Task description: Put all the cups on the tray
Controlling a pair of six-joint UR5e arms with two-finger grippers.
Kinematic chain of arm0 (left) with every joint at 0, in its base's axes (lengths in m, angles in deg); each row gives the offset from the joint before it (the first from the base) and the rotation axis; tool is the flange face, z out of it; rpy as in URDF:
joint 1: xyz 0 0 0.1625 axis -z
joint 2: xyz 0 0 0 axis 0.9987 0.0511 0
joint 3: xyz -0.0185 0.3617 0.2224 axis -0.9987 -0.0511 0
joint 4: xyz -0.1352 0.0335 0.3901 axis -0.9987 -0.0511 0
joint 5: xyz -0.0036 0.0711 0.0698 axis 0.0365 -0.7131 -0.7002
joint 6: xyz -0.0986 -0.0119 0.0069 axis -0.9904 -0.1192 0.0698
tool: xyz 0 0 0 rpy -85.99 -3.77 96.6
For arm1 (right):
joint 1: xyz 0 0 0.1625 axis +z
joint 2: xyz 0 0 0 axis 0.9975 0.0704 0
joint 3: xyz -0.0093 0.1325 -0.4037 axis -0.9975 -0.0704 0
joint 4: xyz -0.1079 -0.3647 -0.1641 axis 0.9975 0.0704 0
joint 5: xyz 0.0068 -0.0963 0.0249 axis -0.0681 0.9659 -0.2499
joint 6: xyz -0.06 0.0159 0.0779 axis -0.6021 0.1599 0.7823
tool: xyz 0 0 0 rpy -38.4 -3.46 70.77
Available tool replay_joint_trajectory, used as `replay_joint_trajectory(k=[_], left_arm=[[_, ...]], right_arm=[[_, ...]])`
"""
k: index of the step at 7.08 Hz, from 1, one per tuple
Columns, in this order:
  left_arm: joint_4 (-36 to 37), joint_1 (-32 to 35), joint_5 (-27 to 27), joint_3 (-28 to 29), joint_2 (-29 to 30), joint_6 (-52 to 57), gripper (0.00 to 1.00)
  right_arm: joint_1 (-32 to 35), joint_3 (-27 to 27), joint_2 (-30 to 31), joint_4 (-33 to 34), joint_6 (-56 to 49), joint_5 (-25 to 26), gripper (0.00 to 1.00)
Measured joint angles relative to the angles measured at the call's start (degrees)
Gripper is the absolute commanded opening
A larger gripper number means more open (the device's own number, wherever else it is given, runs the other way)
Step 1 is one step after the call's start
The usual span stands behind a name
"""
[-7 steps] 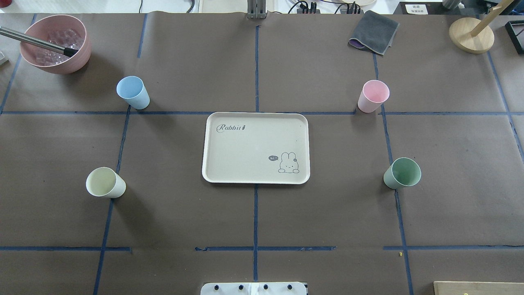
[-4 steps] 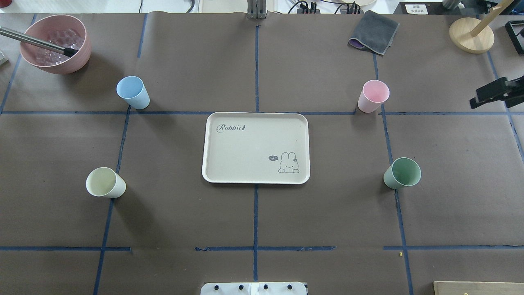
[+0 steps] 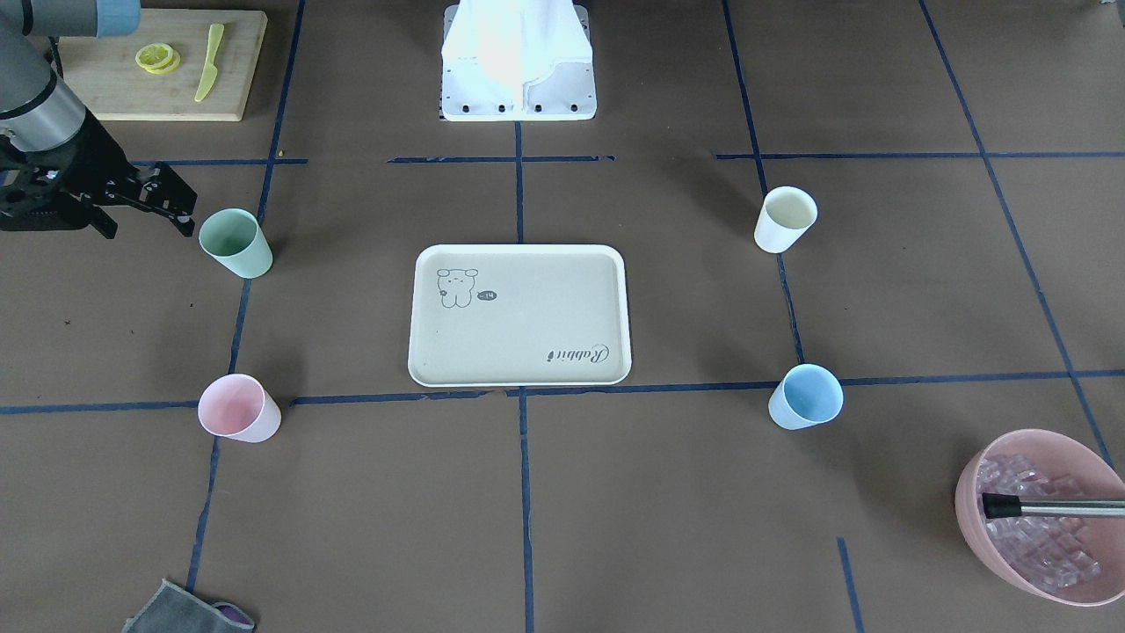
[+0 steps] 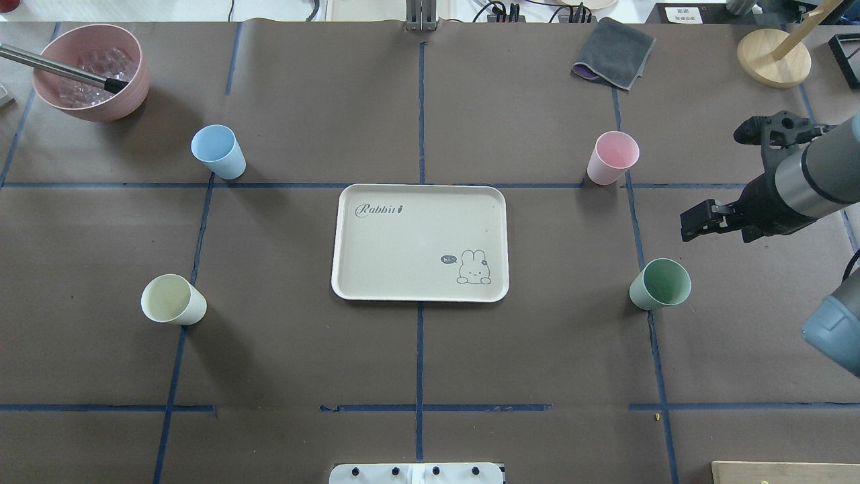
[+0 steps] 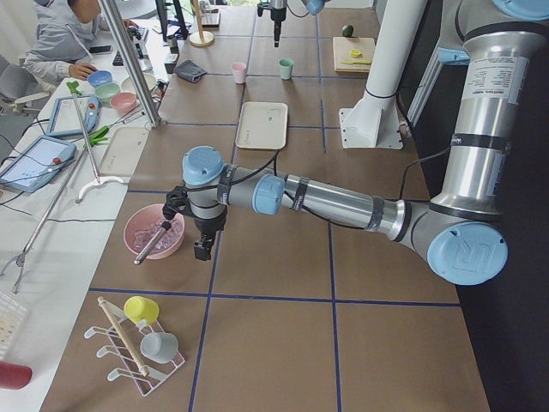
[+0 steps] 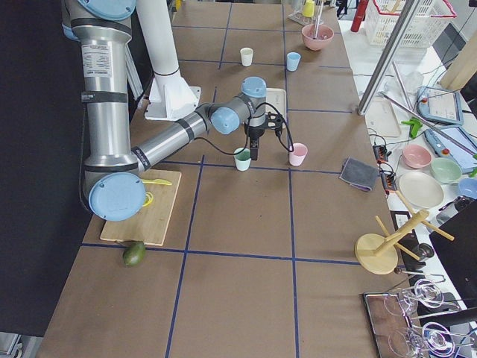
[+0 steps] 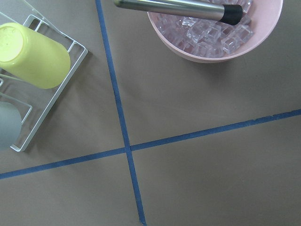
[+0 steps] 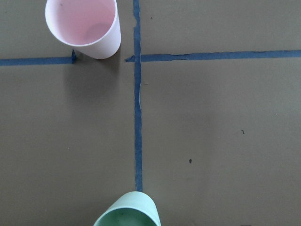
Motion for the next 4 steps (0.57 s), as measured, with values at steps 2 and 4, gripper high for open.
replay_joint_trajectory(k=[2,4], left_arm=[[-0.1,0.0,0.0,0.0,0.0,0.1,0.99],[-0.1,0.0,0.0,0.0,-0.1,0.2,0.99]], right_arm=[[-3.0,-0.9,0.0,0.0,0.5,1.5,0.96],[-5.6,-2.3,0.0,0.1,0.5,2.5,0.92]])
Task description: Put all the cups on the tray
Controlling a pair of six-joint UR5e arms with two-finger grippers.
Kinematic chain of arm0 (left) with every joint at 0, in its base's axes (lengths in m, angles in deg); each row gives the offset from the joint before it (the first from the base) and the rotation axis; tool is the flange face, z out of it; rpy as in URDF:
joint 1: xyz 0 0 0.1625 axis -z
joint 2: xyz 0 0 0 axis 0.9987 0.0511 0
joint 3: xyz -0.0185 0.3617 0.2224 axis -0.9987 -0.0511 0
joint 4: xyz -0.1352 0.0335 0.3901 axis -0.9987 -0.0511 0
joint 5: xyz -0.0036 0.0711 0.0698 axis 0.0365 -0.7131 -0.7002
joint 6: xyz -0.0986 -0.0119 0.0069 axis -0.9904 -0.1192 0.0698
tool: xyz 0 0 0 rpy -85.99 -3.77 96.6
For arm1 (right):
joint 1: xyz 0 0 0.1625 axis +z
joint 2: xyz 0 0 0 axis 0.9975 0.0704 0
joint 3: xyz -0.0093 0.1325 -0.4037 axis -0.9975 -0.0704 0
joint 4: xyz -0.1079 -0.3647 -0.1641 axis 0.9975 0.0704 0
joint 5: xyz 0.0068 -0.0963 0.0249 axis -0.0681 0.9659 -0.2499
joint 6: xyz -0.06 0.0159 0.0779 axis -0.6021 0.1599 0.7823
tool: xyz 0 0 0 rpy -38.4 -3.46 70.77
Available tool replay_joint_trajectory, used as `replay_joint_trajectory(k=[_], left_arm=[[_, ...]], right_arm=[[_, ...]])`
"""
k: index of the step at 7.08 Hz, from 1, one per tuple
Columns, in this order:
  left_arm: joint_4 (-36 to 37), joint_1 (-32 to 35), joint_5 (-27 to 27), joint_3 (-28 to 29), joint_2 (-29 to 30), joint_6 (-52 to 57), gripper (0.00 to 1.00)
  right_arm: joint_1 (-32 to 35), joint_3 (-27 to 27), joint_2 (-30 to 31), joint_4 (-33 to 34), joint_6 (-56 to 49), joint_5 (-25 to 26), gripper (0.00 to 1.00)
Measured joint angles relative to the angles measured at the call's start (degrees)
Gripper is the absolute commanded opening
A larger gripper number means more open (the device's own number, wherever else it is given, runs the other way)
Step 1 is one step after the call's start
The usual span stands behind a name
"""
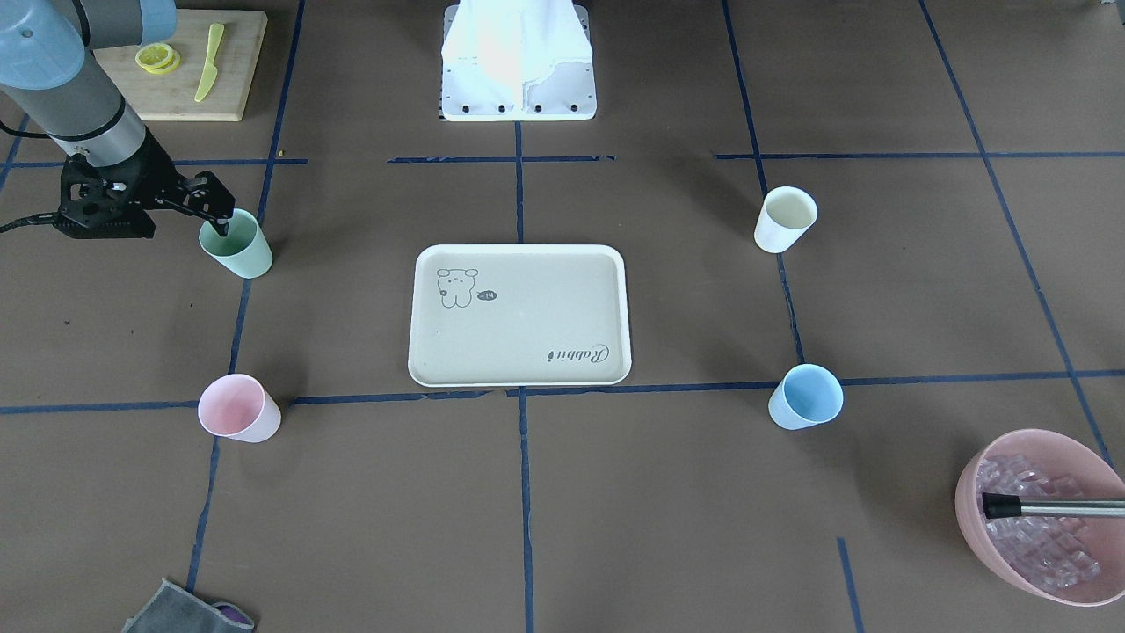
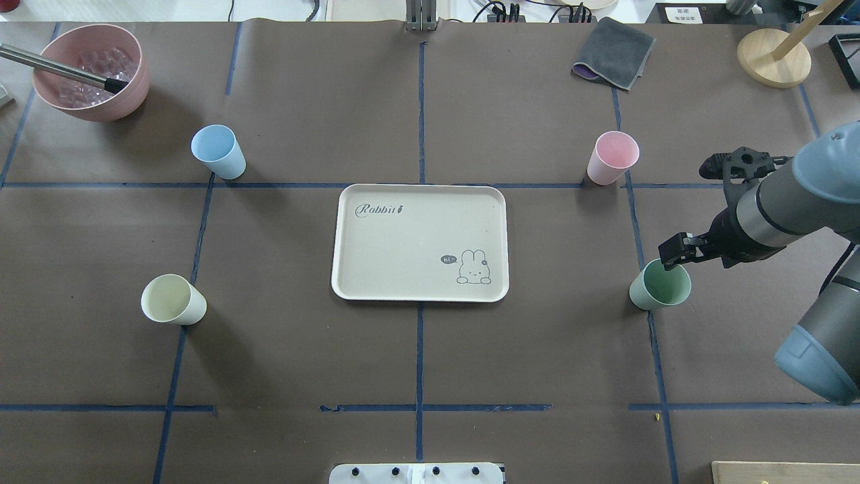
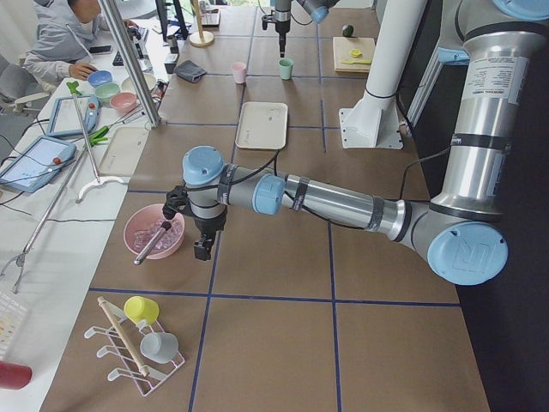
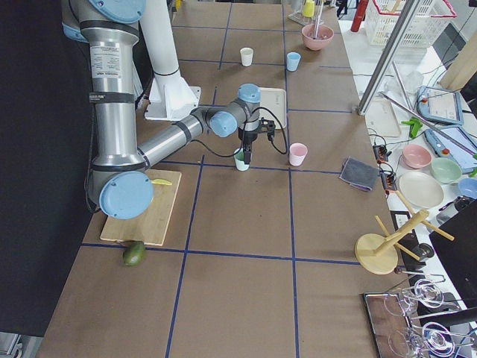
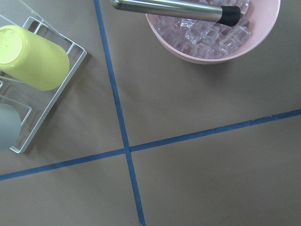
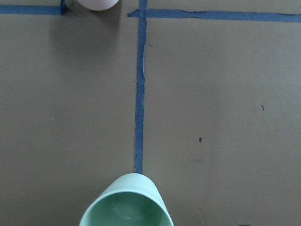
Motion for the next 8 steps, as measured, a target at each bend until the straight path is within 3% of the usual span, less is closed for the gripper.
replay_joint_trajectory(k=[1,2,3,5,8], left_arm=[[0.0,0.0,0.0,0.0,0.0,0.1,0.99],[0.0,0.0,0.0,0.0,-0.1,0.2,0.99],[0.0,0.0,0.0,0.0,-0.2,0.3,0.99],[-0.4,0.0,0.0,-0.1,-0.3,0.3,0.99],[-1.5,0.0,0.0,-0.1,-0.5,0.1,0.99]], right_arm=[[-1.0,-0.8,0.0,0.0,-0.1,0.3,0.82],[-1.8,-1.5,-0.2,0.0,-0.1,0.7,0.36],[-2.3,-2.1,-0.4,0.0,-0.1,1.0,0.17],[-2.6,-2.3,-0.7,0.0,-0.1,1.1,0.04],[-2.7,-1.6,-0.7,-0.1,0.1,0.9,0.00]])
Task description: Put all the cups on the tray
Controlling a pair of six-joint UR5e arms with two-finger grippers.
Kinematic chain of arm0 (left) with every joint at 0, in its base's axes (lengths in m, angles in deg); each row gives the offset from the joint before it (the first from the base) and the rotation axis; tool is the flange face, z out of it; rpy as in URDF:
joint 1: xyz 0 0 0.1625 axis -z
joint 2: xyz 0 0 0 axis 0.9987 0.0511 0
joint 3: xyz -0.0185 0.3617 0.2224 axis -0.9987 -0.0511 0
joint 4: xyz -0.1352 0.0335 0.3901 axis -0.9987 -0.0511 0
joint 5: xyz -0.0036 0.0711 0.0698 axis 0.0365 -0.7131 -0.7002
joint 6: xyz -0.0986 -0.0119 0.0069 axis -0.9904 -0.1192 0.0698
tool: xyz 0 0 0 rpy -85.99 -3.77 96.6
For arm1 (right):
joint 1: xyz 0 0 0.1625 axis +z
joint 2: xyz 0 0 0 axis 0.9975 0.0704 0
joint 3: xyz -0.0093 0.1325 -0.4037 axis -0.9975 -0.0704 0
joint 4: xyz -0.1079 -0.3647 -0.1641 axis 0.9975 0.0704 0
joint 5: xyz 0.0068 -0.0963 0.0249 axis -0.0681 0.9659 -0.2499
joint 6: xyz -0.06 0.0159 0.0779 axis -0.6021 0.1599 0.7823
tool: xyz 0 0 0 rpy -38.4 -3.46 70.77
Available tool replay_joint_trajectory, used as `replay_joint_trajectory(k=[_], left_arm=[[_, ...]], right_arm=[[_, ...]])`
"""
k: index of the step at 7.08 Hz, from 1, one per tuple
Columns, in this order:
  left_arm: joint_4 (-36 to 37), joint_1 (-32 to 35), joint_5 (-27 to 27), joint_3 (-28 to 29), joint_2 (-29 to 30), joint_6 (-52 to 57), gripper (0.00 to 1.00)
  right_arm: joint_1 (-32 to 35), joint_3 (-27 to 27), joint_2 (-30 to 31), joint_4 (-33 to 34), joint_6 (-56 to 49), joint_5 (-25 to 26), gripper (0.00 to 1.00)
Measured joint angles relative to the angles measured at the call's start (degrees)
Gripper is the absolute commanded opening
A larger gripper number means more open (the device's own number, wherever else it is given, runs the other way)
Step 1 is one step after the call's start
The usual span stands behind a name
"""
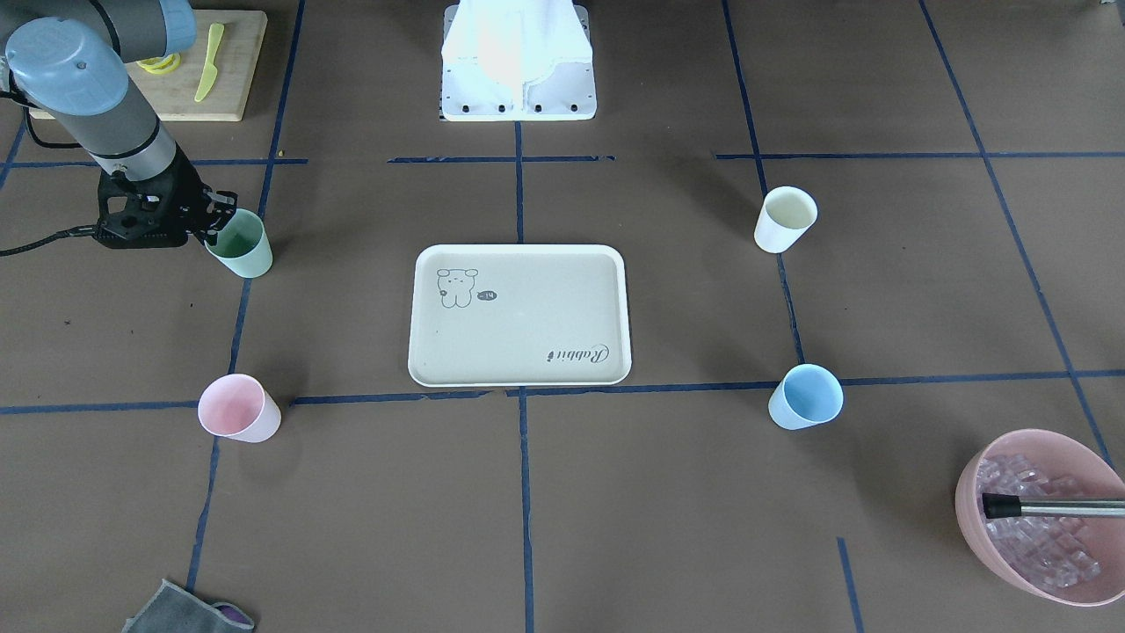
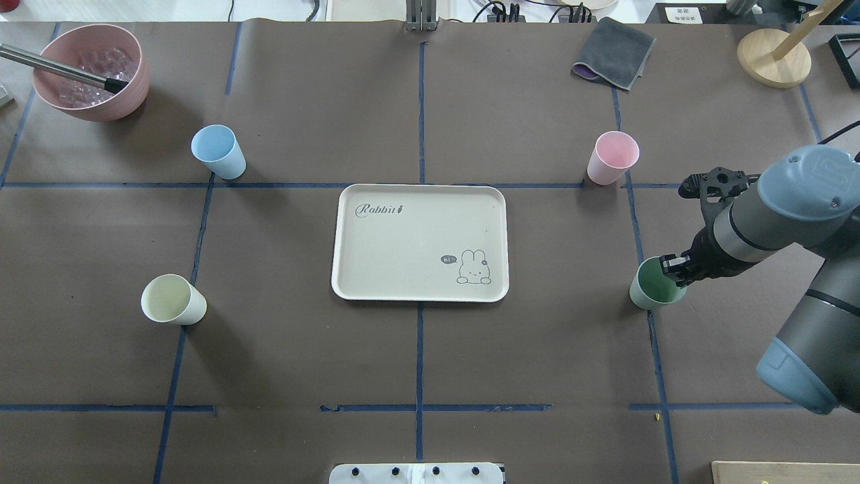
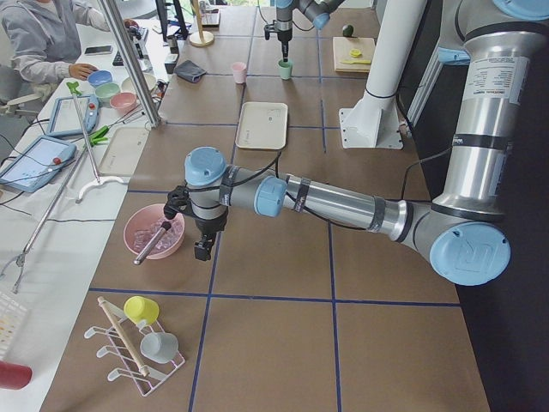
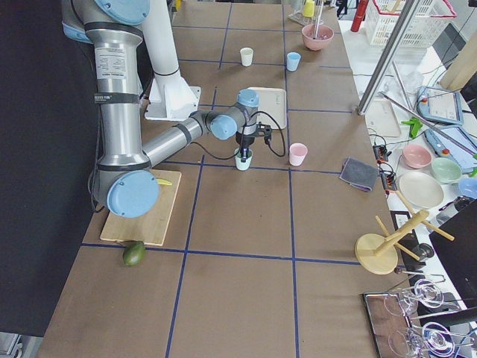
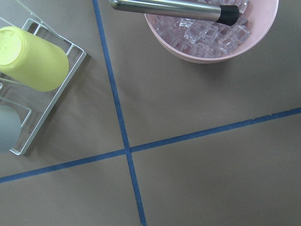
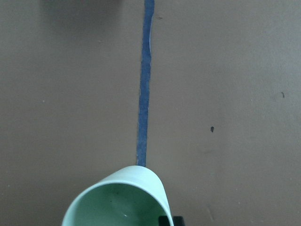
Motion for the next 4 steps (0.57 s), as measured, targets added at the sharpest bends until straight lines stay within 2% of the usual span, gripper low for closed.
replay_joint_trajectory(k=[2,3,4], left_arm=[[-0.1,0.0,0.0,0.0,0.0,0.0,0.99],[-0.1,0.0,0.0,0.0,0.0,-0.1,0.99],[-0.1,0.0,0.0,0.0,0.0,-0.2,0.99]], right_arm=[[0.9,4.7,-0.7,0.6,0.6,-3.2,0.00],[1.7,5.3,-3.2,0.8,3.2,-5.2,0.00],[1.6,3.4,-7.9,0.9,7.7,-5.9,0.00]])
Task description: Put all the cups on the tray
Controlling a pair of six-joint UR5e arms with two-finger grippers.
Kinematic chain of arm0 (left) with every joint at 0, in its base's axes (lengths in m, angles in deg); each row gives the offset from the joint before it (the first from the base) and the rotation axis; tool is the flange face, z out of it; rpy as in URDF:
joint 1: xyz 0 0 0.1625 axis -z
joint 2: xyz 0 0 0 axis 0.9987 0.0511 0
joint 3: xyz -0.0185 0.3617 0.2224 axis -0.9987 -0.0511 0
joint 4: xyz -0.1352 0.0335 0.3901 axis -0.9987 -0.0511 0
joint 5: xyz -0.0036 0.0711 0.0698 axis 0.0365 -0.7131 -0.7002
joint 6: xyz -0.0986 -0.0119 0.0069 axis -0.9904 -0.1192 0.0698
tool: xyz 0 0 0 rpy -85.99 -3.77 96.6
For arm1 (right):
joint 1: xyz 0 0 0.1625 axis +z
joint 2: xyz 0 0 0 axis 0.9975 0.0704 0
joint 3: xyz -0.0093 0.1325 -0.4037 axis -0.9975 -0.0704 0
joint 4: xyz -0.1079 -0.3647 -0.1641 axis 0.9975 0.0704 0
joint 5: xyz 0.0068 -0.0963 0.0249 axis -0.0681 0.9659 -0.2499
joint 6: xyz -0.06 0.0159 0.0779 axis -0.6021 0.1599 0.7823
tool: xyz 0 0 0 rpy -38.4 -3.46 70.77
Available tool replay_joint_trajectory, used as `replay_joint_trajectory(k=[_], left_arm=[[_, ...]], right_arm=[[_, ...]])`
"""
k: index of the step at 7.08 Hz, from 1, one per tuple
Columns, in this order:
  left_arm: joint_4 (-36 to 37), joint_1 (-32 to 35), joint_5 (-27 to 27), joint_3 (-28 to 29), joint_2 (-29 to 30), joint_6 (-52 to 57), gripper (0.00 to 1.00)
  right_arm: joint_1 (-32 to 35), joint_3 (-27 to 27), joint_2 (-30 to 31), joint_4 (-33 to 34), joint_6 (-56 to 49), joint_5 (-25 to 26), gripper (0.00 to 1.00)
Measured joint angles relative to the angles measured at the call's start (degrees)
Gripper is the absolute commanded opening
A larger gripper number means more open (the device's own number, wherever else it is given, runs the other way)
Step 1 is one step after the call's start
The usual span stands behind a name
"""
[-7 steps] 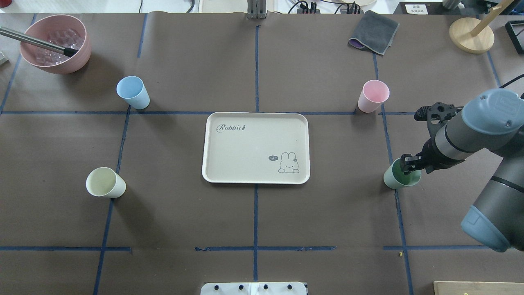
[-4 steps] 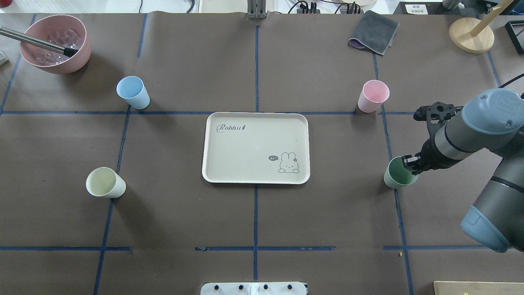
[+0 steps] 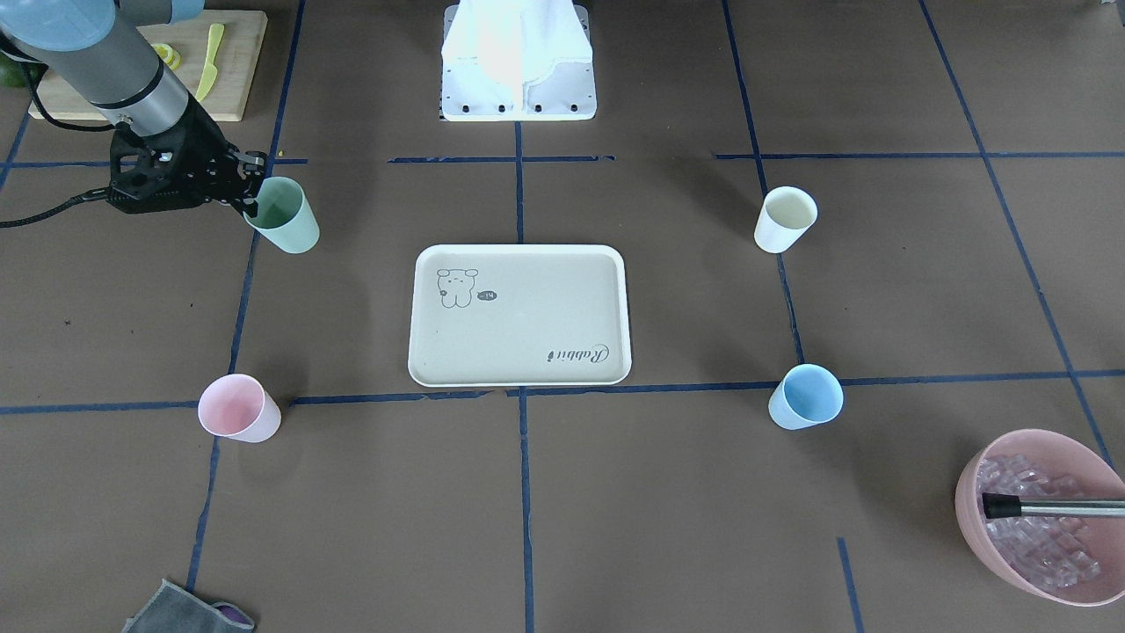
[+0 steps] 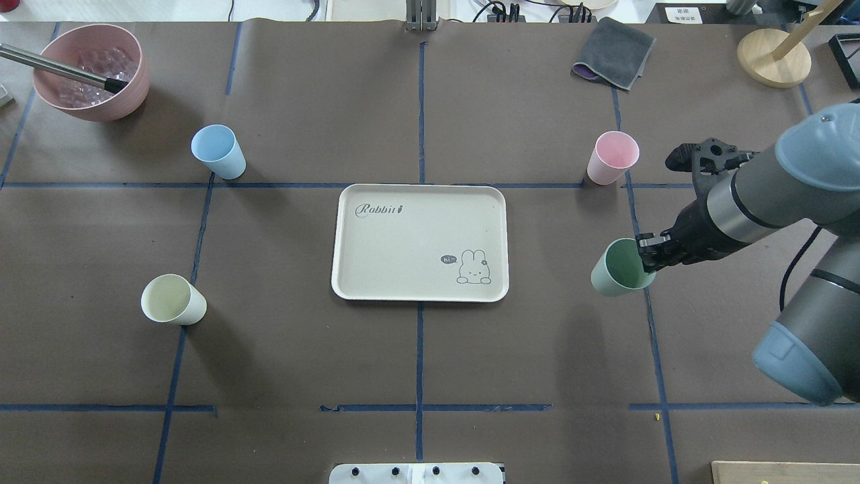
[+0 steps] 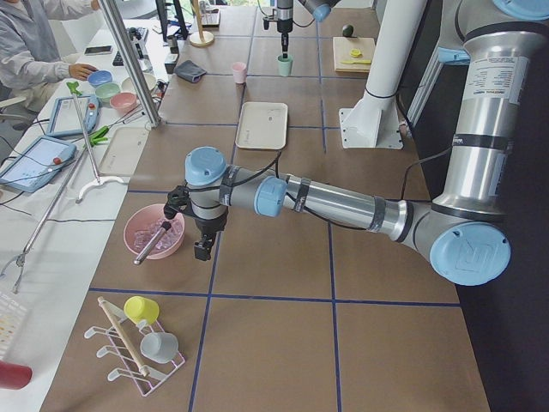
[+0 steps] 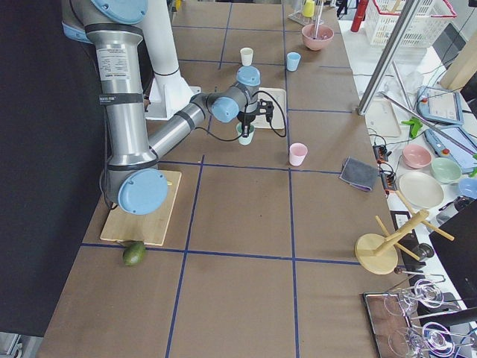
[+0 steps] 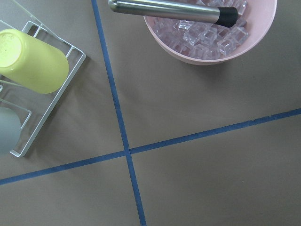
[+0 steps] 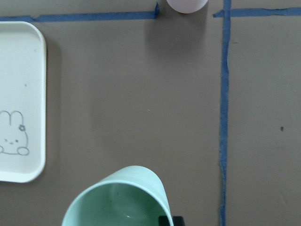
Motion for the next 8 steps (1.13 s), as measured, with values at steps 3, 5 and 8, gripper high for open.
replay_joint_trajectory(k=[3,5,8], left_arm=[[0.0,0.0,0.0,0.1,0.0,-0.1,0.99],[0.0,0.0,0.0,0.2,0.0,-0.1,0.99],[0.0,0.0,0.0,0.3,0.0,-0.1,0.99]], right_arm=[[-4.4,-10.7,-15.6,0.0,14.5,3.1,0.00],[-7.8,-14.3,-19.1,0.0,19.7,6.6,0.06],[-10.1,-17.1,-20.0,-0.6,21.1,8.4,0.99]])
